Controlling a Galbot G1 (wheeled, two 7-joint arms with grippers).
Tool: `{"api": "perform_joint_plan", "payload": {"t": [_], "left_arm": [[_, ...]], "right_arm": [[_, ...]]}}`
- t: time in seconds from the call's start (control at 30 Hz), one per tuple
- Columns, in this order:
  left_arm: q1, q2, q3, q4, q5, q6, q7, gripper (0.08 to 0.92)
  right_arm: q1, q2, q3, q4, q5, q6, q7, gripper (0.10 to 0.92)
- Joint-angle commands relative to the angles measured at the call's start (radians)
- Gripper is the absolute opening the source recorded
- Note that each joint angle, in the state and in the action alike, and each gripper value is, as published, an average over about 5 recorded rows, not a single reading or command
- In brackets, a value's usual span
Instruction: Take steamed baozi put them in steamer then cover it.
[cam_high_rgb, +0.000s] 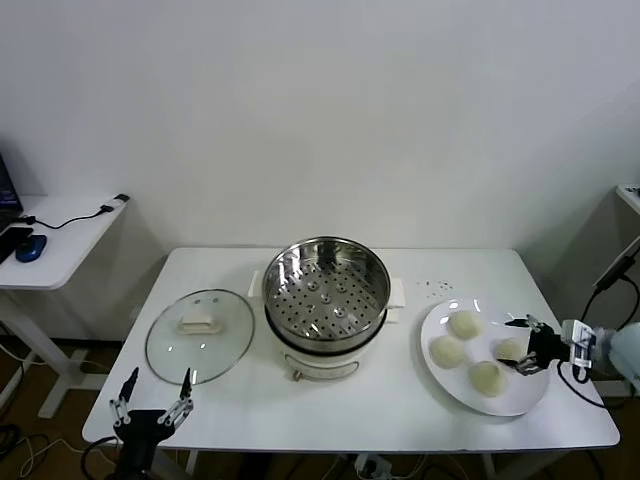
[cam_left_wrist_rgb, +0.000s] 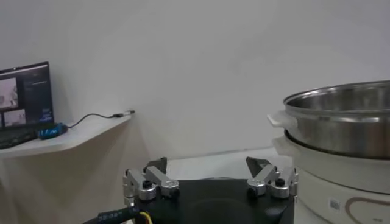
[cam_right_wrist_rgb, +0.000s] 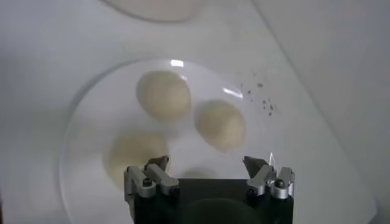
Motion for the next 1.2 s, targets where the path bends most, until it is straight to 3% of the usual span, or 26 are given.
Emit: {"api": "perform_joint_plan", "payload": {"t": [0.03, 0.27, 0.5, 1.2], "left_arm": [[-0.004, -0.003, 0.000, 0.004, -0.002, 0.005, -0.001, 0.823], [0.000, -0.005, -0.008, 0.000, -0.002, 0.007, -0.002, 0.823], [0.005, -0.004, -0.016, 0.007, -0.004, 0.006, -0.003, 0.823], [-0.017, 0.003, -0.025, 0.028, 0.002, 0.022, -0.001, 0.823]], "right_arm": [[0.416, -0.089, -0.406, -0.153, -0.058, 0.007, -0.142, 0.823], [0.752, 0.073, -0.783, -0.263, -0.009, -0.013, -0.154, 0.823], [0.872, 0.213, -0.993, -0.350, 0.053, -0.047, -0.138, 0.823], [0.802, 0.417, -0.993, -0.567, -0.032, -0.024, -0.101, 0.823]]}}
